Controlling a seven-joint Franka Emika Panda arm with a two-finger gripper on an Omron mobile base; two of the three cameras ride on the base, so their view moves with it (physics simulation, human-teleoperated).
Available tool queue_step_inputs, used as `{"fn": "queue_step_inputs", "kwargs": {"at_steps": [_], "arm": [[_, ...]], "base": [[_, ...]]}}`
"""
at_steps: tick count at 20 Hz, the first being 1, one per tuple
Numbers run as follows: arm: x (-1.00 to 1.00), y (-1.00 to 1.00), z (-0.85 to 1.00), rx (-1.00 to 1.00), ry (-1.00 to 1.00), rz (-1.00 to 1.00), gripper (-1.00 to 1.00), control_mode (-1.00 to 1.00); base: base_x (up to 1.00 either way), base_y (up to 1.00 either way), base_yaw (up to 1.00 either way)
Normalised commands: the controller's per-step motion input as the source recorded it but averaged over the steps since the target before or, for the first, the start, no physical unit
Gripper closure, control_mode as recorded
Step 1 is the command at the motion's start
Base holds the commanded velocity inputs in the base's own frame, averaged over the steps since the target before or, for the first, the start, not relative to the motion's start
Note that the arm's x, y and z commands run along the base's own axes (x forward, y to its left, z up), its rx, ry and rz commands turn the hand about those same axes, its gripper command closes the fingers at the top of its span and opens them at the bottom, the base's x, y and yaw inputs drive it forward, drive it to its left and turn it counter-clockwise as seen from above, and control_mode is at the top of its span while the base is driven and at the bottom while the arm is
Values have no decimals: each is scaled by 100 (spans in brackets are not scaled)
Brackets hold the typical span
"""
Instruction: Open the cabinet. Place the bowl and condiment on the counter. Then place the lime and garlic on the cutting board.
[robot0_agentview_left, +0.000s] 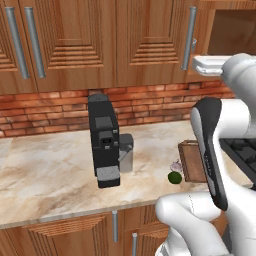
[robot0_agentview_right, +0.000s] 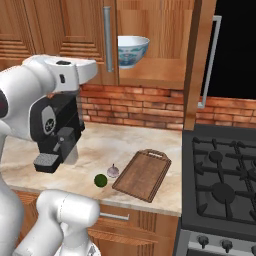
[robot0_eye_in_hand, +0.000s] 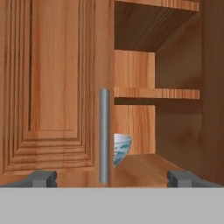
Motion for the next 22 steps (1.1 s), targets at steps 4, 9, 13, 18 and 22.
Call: {"fn": "queue_step_inputs", "kwargs": {"at_steps": [4,9,13,18,22], "arm": [[16,11,-10,0,1,-2,-100,-100],[22,4,-1,0,1,0,-100,-100],[25,0,0,0,2,0,-100,-100],[27,0,0,0,1,0,-100,-100],[30,0,-1,1,0,1,-100,-100]], "base": [[0,0,0],[0,0,0],[0,0,0],[0,0,0],[0,0,0]]}}
